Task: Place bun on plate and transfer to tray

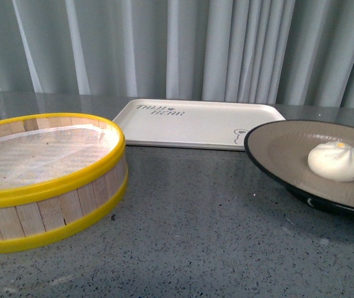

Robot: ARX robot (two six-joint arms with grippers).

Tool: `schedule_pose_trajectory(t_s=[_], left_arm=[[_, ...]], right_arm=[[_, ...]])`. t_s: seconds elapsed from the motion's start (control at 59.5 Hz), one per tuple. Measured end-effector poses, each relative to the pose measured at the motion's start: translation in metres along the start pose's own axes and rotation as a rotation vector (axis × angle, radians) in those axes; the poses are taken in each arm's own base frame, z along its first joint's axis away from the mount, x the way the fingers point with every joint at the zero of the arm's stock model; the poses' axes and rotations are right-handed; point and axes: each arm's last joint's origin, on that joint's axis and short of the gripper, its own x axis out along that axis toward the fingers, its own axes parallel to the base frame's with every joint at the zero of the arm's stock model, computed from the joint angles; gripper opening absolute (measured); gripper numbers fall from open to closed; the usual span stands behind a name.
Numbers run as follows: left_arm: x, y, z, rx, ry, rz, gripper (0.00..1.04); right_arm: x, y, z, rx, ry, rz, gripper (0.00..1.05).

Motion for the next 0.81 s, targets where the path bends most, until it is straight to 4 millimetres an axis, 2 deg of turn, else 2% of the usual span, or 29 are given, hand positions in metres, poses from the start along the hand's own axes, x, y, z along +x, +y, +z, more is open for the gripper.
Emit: schedule_pose_trajectory(t_s=[0.135,0.269,0.42,0.639,0.807], left_arm=[[0.0,0.0,0.0,0.0,0.0,0.0,0.98],[0.0,0.0,0.0,0.0,0.0,0.0,0.98],[0.0,0.0,0.0,0.0,0.0,0.0,0.98],[0.0,0.0,0.0,0.0,0.0,0.0,0.98],[0.0,0.0,0.0,0.0,0.0,0.0,0.98]], right_arm=[[-0.005,0.025,0.015,-0.049,-0.046,0.032,0.03],[0.002,0.047,0.032,-0.076,-0.064,0.052,0.03],[0.022,0.071,0.048,-0.1,-0.059,0.06,0.03],[0.06,0.1,0.051,-0.128,0.0,0.056,0.03],[0.089,0.115,0.053,-0.147,0.041,0.058,0.03]])
